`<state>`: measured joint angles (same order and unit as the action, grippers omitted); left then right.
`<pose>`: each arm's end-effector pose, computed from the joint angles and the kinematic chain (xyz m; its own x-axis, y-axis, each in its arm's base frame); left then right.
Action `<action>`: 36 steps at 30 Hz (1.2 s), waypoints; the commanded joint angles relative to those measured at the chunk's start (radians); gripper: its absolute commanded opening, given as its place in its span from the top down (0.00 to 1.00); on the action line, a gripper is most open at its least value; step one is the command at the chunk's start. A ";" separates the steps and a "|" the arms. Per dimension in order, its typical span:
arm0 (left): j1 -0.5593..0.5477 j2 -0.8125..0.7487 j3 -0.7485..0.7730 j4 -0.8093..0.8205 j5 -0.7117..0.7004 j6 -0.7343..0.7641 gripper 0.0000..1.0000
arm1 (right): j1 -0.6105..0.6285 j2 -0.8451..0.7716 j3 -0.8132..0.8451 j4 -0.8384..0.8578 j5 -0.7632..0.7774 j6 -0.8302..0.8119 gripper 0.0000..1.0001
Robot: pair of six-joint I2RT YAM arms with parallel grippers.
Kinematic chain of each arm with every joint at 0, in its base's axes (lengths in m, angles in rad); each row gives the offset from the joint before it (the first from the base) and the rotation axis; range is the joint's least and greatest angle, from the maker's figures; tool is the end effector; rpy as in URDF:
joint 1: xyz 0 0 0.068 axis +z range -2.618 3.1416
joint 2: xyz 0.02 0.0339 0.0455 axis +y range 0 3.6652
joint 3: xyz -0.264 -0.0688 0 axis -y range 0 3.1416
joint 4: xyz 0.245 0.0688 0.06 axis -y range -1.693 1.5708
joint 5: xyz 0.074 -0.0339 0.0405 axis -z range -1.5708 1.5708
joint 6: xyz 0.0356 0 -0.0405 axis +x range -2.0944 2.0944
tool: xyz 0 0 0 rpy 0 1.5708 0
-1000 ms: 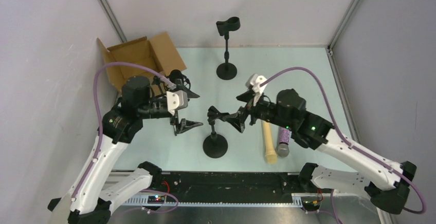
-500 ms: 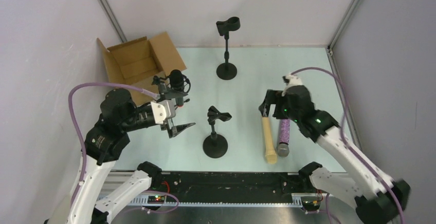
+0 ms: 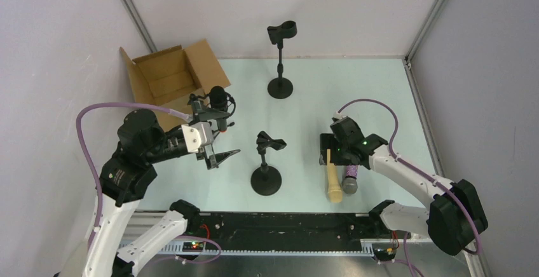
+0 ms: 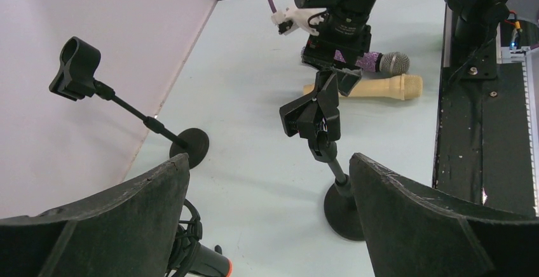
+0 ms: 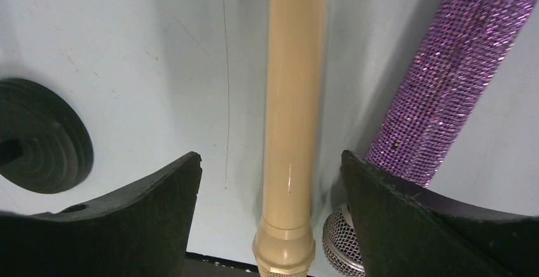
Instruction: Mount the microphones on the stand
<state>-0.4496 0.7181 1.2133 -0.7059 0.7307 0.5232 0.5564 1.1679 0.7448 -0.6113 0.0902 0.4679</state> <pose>0.0856 -0.0677 0.4354 0.2922 0.2721 -0.9168 0.8836 0.2899 0.3677 0.1889 0.1137 0.2164 -0.8710 -0.0128 -0.4910 -0.1054 0.9813 0.1614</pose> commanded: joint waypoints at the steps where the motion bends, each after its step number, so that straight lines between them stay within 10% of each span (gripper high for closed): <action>1: -0.004 0.004 0.040 0.009 -0.008 -0.007 0.00 | 0.036 0.035 -0.034 0.036 0.004 0.031 0.16; 13: -0.004 0.010 0.091 0.010 -0.007 -0.012 0.00 | 0.096 0.183 -0.045 0.082 0.022 0.068 0.29; 19: -0.004 0.021 0.136 0.009 0.005 -0.011 0.00 | 0.117 0.170 -0.045 0.096 0.033 0.075 0.74; 25: -0.004 0.038 0.171 0.009 0.018 0.016 0.00 | 0.103 0.063 0.015 0.030 0.014 0.039 0.97; 36: -0.081 0.057 0.256 0.010 0.045 0.344 0.00 | -0.096 -0.194 0.549 -0.220 -0.554 -0.009 1.00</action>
<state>-0.4824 0.7605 1.3952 -0.7162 0.7795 0.6819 0.4877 1.0019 1.0943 -0.7322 -0.1894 0.4767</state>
